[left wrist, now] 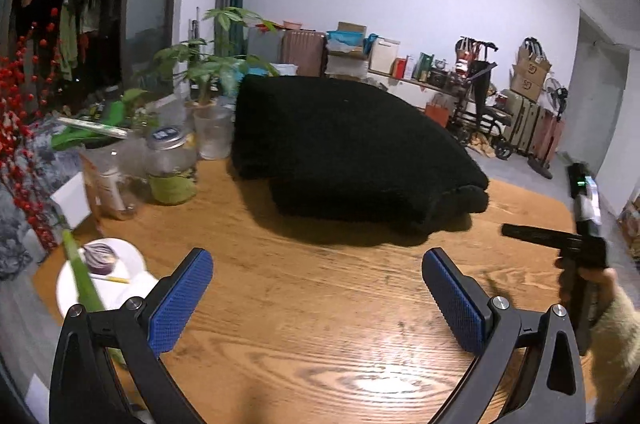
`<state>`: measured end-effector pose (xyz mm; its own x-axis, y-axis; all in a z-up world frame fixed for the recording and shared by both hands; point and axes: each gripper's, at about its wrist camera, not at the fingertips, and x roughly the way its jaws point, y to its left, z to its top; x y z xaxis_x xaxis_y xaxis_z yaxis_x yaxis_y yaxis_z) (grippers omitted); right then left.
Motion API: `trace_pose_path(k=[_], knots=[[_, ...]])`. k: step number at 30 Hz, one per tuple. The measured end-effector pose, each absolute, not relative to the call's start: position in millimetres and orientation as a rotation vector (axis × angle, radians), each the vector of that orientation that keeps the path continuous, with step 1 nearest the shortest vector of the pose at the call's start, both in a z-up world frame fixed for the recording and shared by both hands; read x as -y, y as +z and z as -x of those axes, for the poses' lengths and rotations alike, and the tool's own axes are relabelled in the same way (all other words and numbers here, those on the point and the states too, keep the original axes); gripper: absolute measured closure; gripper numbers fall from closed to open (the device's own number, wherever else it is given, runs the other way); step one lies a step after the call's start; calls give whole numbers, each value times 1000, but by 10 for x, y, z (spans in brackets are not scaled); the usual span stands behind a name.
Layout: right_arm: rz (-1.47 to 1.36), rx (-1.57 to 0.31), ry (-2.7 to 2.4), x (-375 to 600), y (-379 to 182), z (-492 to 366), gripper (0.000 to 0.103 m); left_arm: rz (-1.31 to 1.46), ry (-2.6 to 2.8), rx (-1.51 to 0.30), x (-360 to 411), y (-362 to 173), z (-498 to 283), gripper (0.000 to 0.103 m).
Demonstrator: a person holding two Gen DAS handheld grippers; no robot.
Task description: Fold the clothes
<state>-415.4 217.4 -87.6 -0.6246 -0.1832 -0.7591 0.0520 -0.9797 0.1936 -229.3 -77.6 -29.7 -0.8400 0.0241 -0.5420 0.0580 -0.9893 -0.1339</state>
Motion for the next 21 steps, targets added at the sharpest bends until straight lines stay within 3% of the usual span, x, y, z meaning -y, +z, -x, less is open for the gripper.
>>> trace_pose_path(k=[6, 9, 11, 21], knots=[[-1338, 265, -2675, -2037, -968, 4160, 52, -771, -3027, -333, 759, -92, 2211, 0], [-1302, 266, -2689, -2028, -878, 3915, 43, -662, -3043, -335, 717, 50, 2036, 0], [-1269, 224, -2702, -2033, -775, 3771, 42, -589, -3051, -336, 689, 145, 1919, 0], [-1242, 227, -2661, -2019, -738, 3659, 42, -748, -3020, -405, 524, -214, 1829, 0]])
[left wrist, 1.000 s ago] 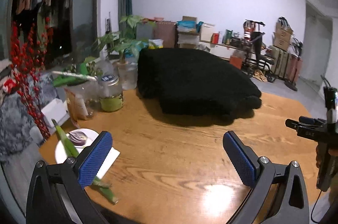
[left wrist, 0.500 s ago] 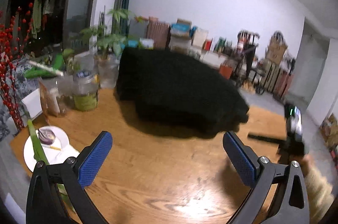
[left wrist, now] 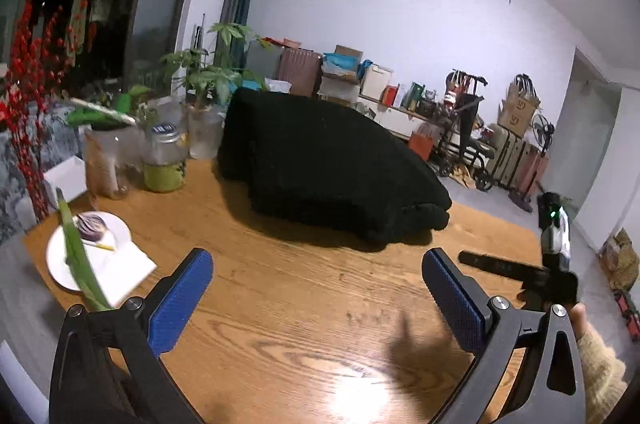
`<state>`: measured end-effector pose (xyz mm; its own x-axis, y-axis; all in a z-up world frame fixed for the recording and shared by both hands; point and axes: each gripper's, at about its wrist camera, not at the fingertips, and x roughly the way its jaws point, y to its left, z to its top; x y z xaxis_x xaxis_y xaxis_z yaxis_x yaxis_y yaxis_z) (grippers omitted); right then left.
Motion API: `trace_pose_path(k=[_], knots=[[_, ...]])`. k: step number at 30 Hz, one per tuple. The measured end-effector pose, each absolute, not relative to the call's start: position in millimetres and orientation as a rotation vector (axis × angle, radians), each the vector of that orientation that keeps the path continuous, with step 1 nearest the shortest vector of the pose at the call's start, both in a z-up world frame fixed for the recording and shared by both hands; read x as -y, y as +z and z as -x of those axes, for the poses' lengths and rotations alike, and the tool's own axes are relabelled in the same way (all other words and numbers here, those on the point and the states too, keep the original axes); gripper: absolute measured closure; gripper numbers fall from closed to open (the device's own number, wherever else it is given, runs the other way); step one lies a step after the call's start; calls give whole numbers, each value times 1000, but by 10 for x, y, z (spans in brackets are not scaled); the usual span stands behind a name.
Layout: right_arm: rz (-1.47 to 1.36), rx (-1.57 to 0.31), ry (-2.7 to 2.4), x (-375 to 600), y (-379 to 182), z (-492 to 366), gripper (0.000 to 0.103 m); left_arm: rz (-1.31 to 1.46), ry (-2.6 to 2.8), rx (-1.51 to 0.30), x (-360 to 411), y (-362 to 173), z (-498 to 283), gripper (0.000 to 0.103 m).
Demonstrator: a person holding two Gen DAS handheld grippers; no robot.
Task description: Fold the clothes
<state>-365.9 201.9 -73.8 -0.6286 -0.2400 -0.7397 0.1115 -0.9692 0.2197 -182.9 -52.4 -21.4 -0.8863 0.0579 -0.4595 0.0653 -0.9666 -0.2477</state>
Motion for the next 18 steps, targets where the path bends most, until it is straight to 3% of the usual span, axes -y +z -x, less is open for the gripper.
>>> trace_pose_path(k=[8, 12, 14, 15, 16, 17, 18], knots=[[-1350, 123, -2572, -1706, -1207, 4767, 43, -800, -2933, -559, 284, -663, 2754, 4], [-1458, 248, -2528, -1576, -1429, 5289, 43, -856, -2902, -630, 321, -825, 3096, 4], [-1431, 307, -2515, -1548, -1467, 5379, 44, -856, -2887, -561, 327, -878, 3235, 4], [-1417, 324, -2512, -1536, -1484, 5404, 51, -860, -2883, -558, 336, -914, 3274, 4], [-1406, 346, -2503, -1530, -1510, 5424, 68, -865, -2879, -557, 346, -951, 3312, 4], [-1397, 386, -2479, -1536, -1546, 5425, 77, -878, -2875, -585, 365, -997, 3339, 4], [-1384, 440, -2453, -1550, -1573, 5408, 95, -889, -2872, -612, 387, -1030, 3349, 5]])
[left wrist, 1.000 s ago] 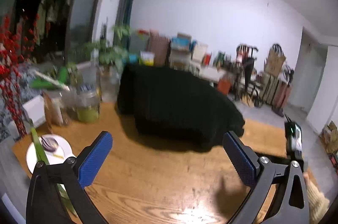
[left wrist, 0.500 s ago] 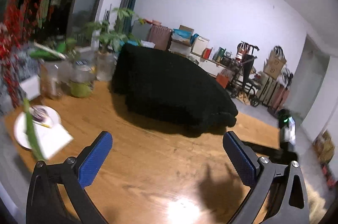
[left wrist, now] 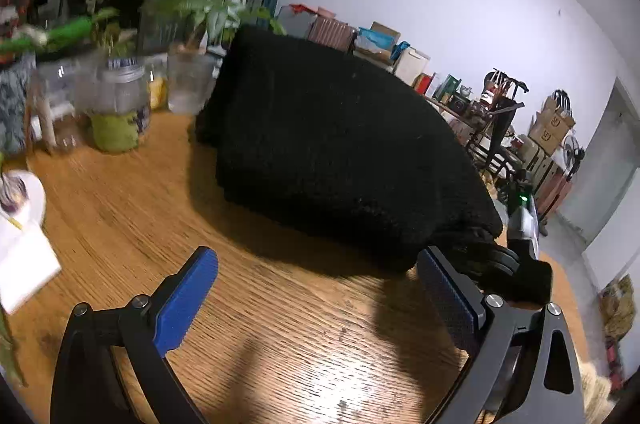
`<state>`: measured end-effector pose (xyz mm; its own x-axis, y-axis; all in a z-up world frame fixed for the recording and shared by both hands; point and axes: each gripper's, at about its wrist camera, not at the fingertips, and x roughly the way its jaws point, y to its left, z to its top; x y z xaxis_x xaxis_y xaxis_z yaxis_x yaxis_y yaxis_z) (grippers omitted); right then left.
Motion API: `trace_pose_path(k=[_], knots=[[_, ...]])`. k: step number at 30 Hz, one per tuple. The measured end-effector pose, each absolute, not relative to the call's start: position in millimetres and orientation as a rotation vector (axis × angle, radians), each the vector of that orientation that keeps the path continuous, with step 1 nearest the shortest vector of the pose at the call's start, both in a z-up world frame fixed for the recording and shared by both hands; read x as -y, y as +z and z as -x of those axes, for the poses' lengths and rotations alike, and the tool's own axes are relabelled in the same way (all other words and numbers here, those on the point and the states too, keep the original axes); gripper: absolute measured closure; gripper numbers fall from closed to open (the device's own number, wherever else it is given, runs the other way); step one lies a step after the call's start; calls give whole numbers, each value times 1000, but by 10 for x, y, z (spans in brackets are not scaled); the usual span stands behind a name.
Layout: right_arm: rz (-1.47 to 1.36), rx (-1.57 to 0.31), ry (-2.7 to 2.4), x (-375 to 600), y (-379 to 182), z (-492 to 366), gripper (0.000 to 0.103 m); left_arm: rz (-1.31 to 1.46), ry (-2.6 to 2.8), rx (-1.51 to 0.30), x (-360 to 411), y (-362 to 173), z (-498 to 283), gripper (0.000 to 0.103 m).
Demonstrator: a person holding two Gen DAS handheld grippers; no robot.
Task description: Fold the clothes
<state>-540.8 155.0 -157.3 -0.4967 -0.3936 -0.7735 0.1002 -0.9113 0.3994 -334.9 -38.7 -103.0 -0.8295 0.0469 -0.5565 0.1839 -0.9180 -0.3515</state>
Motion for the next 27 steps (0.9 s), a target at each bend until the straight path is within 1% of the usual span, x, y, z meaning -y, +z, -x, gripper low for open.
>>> trace_pose_path(k=[1, 3, 7, 9, 10, 13, 15, 16, 17, 18, 19, 20, 21, 23, 24, 25, 27], knots=[[-1371, 478, -2438, -1560, -1587, 5381, 97, -906, -2872, -623, 381, -1060, 3356, 5], [-1324, 493, -2433, -1564, -1537, 5239, 98, -941, -2872, -643, 366, -1119, 3368, 6], [-1221, 407, -2420, -1572, -1331, 4771, 99, -1008, -2878, -670, 299, -1207, 3383, 8], [-1192, 408, -2402, -1679, -1270, 4490, 100, -1052, -2868, -693, 272, -1247, 3378, 12], [-1182, 415, -2393, -1744, -1250, 4348, 102, -1068, -2868, -726, 265, -1255, 3362, 13], [-1252, 422, -2301, -1873, -1357, 4071, 103, -1106, -2870, -824, 247, -1233, 3330, 17], [-1290, 352, -2284, -1921, -1437, 3921, 103, -1136, -2863, -815, 210, -1214, 3372, 26], [-1295, 328, -2297, -1961, -1451, 3881, 103, -1152, -2857, -807, 191, -1215, 3403, 26], [-1294, 350, -2314, -2037, -1444, 3905, 102, -1167, -2846, -818, 185, -1232, 3431, 26], [-1288, 380, -2334, -2111, -1427, 3945, 98, -1181, -2834, -843, 179, -1255, 3468, 26], [-1276, 424, -2360, -2181, -1391, 4015, 90, -1196, -2818, -882, 183, -1282, 3516, 26], [-1261, 461, -2392, -2254, -1342, 4090, 78, -1214, -2788, -928, 196, -1311, 3594, 26], [-1244, 484, -2434, -2332, -1269, 4174, 57, -1213, -2751, -966, 239, -1322, 3657, 26], [-1214, 497, -2479, -2424, -1123, 4391, 53, -1207, -2677, -1038, 328, -1343, 3783, 26], [-1207, 489, -2486, -2404, -1078, 4496, 47, -1204, -2639, -1073, 372, -1353, 3846, 26], [-1203, 479, -2490, -2356, -1047, 4604, 44, -1189, -2609, -1135, 426, -1351, 3893, 26], [-1193, 459, -2495, -2252, -989, 4803, 42, -1154, -2569, -1233, 519, -1330, 3987, 26]])
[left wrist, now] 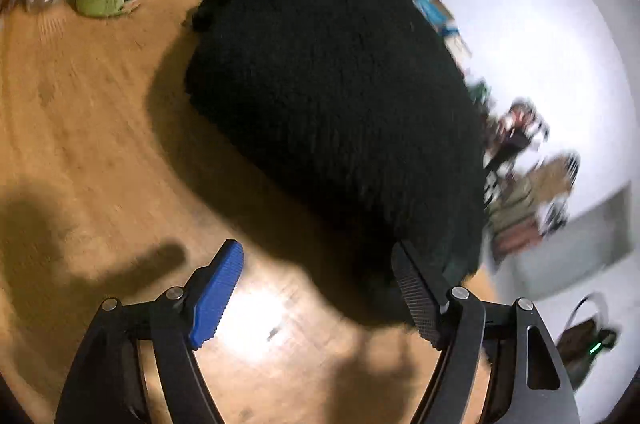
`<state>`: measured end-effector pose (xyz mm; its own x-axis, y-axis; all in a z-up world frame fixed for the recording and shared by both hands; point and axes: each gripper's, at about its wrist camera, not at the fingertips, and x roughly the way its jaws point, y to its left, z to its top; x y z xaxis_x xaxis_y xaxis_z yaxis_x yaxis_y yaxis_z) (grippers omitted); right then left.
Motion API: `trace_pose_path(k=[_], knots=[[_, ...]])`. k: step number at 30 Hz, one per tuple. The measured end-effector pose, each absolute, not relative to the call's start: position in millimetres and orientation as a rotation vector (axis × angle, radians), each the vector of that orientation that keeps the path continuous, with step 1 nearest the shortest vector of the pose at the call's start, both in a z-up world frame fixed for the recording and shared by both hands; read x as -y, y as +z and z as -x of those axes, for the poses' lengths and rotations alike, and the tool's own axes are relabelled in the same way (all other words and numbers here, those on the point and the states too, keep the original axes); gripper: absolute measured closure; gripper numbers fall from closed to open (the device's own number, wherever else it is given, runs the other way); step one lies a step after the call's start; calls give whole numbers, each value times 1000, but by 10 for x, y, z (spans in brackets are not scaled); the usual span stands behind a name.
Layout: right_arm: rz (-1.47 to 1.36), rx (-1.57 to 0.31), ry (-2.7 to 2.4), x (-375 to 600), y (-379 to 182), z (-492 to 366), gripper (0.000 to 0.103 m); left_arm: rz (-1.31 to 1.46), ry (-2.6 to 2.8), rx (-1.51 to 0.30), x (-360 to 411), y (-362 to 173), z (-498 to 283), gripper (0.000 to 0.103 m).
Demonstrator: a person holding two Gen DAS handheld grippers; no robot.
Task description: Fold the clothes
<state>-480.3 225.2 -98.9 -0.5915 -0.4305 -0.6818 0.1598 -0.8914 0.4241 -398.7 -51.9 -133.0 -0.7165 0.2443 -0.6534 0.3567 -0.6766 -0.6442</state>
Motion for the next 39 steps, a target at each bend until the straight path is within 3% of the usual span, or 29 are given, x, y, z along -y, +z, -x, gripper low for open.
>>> trace_pose_path(k=[4, 9, 11, 14, 15, 16, 17, 18, 21, 28, 30, 31, 33, 35, 37, 39], knots=[[-1143, 346, -2483, -1818, -948, 4963, 37, -1071, -2557, -1266, 611, -1243, 4187, 25], [-993, -78, -2486, -1066, -883, 4845, 24, -1135, -2410, -1373, 788, -1379, 4491, 25], [-956, -238, -2495, -792, -913, 4800, 24, -1174, -2374, -1417, 844, -1440, 4560, 27], [-888, -455, -2561, -426, -1005, 4783, 28, -1164, -2417, -1452, 883, -1428, 4504, 79], [-868, -502, -2577, -346, -1023, 4785, 36, -1139, -2439, -1417, 881, -1393, 4443, 87], [-875, -502, -2571, -302, -1035, 4809, 62, -1112, -2472, -1386, 874, -1347, 4369, 89], [-882, -503, -2566, -258, -1046, 4832, 78, -1108, -2504, -1363, 857, -1297, 4297, 90], [-899, -475, -2552, -229, -1049, 4851, 103, -1101, -2534, -1339, 841, -1240, 4230, 91], [-952, -314, -2456, -254, -1028, 4708, 103, -1097, -2614, -1278, 771, -1077, 4032, 92], [-978, -383, -2352, -483, -1104, 3917, 102, -1158, -2741, -1180, 448, -868, 3474, 94], [-1013, -329, -2363, -677, -1068, 3795, 94, -1183, -2746, -1193, 324, -832, 3267, 98], [-1031, -287, -2375, -801, -1028, 3744, 80, -1200, -2755, -1171, 208, -814, 3283, 102], [-1053, -196, -2406, -903, -916, 3811, 63, -1244, -2785, -1137, 54, -749, 3057, 103], [-1053, -113, -2433, -1066, -794, 3745, 55, -1238, -2827, -1092, -44, -721, 2809, 103], [-1050, -68, -2449, -1230, -711, 3627, 36, -1214, -2818, -1062, -54, -703, 2694, 103], [-1039, -77, -2460, -1288, -620, 3555, 31, -1191, -2747, -1115, 47, -741, 2636, 103]])
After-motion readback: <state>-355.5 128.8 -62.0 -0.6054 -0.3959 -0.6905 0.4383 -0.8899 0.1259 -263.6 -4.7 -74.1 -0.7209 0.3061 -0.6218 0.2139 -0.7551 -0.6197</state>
